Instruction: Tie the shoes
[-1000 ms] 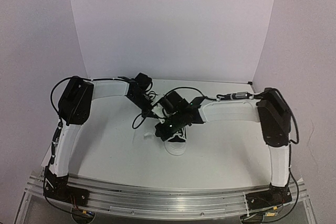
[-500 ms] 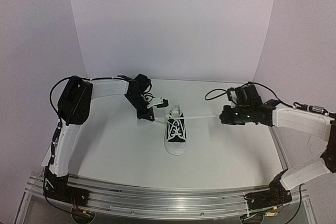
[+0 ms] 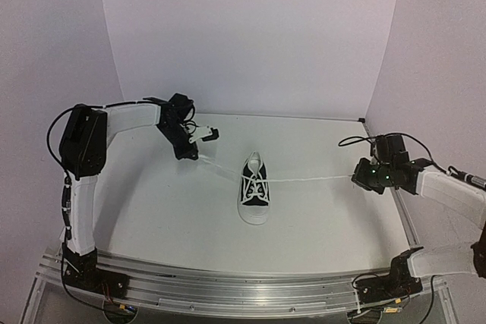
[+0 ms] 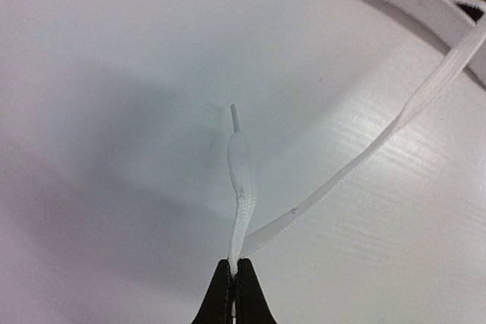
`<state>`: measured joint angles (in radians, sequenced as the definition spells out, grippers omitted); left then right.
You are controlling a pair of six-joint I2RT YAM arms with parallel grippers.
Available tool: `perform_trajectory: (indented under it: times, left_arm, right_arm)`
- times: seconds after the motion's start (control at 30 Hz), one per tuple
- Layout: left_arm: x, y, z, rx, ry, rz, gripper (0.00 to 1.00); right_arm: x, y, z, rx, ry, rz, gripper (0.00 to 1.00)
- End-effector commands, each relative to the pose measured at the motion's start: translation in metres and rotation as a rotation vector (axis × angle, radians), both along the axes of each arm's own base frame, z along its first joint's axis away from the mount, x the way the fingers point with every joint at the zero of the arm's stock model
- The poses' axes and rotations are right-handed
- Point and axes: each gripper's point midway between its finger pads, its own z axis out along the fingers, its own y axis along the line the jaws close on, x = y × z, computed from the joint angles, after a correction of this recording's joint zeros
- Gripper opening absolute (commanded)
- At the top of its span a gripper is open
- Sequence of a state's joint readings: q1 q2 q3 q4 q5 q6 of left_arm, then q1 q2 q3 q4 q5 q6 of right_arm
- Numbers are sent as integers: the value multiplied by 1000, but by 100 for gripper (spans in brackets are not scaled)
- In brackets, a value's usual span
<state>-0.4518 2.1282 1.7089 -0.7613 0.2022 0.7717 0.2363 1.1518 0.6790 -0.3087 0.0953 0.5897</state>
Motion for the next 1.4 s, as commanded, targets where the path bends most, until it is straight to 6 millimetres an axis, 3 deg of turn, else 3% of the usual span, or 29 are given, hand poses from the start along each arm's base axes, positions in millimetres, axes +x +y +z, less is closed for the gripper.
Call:
perform_trajectory:
  times: [0.0, 0.13, 0.4, 0.47, 0.53, 0.57, 0.6, 0.67, 0.73, 0.77, 0.8, 0.83, 0.9, 1.07, 1.2, 1.27, 1.37]
  left_arm:
    - [4, 37, 3, 49, -47, 60, 0]
    - [2, 42, -7, 42, -22, 82, 0]
    - [-2, 42, -5, 30, -16, 84, 0]
    - [-4, 37, 4, 1, 1, 84, 0]
    - [-10, 24, 25, -76, 43, 81, 0]
    - [-13, 17, 39, -121, 67, 82, 0]
    - [-17, 10, 52, -167, 95, 84, 0]
    - [-21, -1, 80, -230, 129, 89, 0]
    - [-30, -11, 100, -275, 174, 94, 0]
    - [-37, -16, 108, -302, 202, 87, 0]
    - [-45, -24, 116, -335, 232, 71, 0]
    - [-53, -30, 122, -358, 253, 56, 0]
    - [-63, -39, 136, -397, 268, 37, 0]
    - [-67, -53, 169, -487, 298, 45, 0]
    - [-64, -53, 189, -514, 259, 57, 0]
    - [-63, -52, 196, -520, 243, 61, 0]
    - [-61, -53, 203, -530, 224, 61, 0]
  right_arm:
    - [-1, -4, -37, 53, 144, -18, 0]
    - [7, -4, -65, 117, 265, -40, 0]
    - [3, -4, -112, 147, 437, -79, 0]
    - [3, 0, -114, 156, 447, -59, 0]
    - [6, 6, -109, 168, 437, 4, 1]
    - [9, 8, -103, 161, 425, 30, 14]
    - [11, 9, -96, 152, 411, 54, 32]
    - [16, 3, -72, 86, 348, 76, 50]
    - [26, -2, -42, 15, 247, 101, 71]
    - [34, 1, -16, -4, 163, 131, 86]
    - [41, 10, 6, -23, 85, 180, 88]
    - [48, 23, 27, -47, 4, 246, 89]
    - [56, 72, 67, -121, -172, 459, 87]
    - [49, 219, 115, -108, -501, 966, 74]
    - [33, 315, 98, -77, -613, 1232, 70]
    - [36, 341, 86, -65, -637, 1276, 71]
    - [50, 363, 56, -61, -629, 1285, 73]
